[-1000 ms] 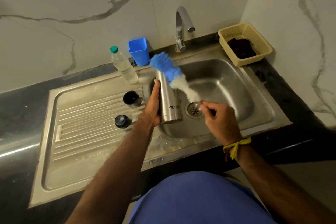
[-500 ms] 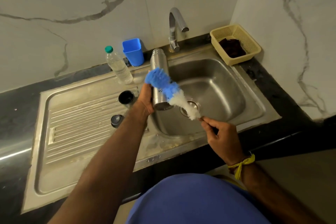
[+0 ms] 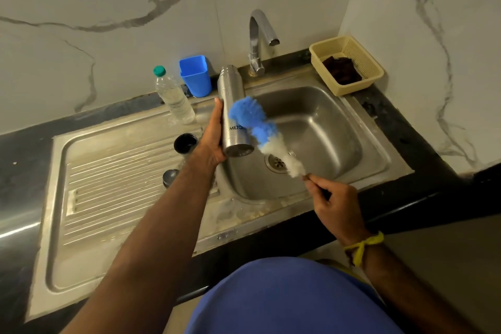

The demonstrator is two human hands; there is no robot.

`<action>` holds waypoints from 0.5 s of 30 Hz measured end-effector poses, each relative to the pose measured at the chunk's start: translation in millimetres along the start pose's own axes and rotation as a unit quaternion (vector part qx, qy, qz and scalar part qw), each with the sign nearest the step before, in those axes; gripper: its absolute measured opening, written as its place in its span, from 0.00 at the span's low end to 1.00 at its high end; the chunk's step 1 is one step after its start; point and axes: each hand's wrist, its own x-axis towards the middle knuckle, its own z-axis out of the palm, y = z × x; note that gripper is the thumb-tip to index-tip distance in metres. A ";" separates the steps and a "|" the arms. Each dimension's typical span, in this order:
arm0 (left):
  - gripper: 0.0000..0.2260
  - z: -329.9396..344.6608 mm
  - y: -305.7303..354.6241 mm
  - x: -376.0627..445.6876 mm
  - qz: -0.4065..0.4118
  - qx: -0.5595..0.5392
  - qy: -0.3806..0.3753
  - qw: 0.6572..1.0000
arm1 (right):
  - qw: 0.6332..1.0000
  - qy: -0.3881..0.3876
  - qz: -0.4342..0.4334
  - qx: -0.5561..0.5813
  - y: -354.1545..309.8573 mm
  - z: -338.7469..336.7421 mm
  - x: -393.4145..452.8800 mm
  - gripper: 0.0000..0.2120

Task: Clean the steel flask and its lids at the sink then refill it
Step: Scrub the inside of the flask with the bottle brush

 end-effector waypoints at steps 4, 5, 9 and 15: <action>0.31 -1.5 -17.4 -6.0 0.010 0.001 0.043 0.999 | 1.000 0.006 -0.019 -0.009 -2.3 1.2 7.3 0.10; 0.33 -2.5 -21.2 -8.4 0.008 0.019 0.045 0.999 | 1.000 0.014 -0.010 -0.004 -2.1 1.4 9.6 0.10; 0.35 -2.3 -30.8 -10.8 0.002 0.084 0.053 0.995 | 1.000 0.000 -0.009 -0.006 -8.3 9.1 17.3 0.10; 0.29 2.5 -35.0 -18.1 0.008 0.093 0.030 0.995 | 1.000 0.018 -0.002 -0.002 -6.6 7.0 25.7 0.11</action>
